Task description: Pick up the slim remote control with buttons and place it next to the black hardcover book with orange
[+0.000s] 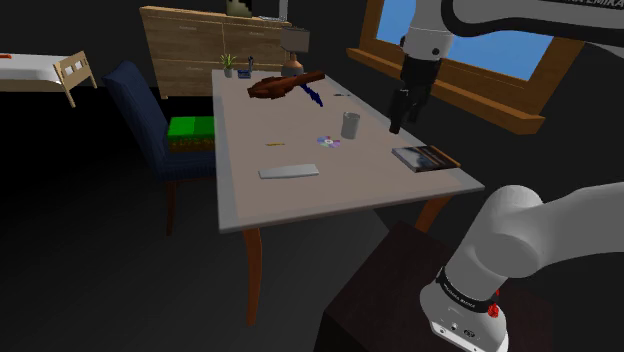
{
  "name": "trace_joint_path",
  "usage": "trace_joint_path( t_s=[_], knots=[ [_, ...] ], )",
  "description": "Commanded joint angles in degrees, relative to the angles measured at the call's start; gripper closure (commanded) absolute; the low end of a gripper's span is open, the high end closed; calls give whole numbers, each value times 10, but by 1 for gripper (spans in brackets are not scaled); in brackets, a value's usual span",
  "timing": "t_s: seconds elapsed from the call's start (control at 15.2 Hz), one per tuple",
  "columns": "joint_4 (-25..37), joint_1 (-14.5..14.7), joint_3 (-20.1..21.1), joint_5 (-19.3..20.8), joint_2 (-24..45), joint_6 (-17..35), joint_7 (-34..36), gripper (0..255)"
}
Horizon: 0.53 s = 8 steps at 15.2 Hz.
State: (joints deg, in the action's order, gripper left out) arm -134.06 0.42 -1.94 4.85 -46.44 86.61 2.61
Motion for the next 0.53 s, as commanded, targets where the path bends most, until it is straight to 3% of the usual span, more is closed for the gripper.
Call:
trace_joint_path(
  t_s=[0.0, 0.46],
  knots=[
    [0, 0, 0, 0, 0, 0, 0, 0],
    [0, 37, -55, 24, 117, 124, -136, 0]
  ],
)
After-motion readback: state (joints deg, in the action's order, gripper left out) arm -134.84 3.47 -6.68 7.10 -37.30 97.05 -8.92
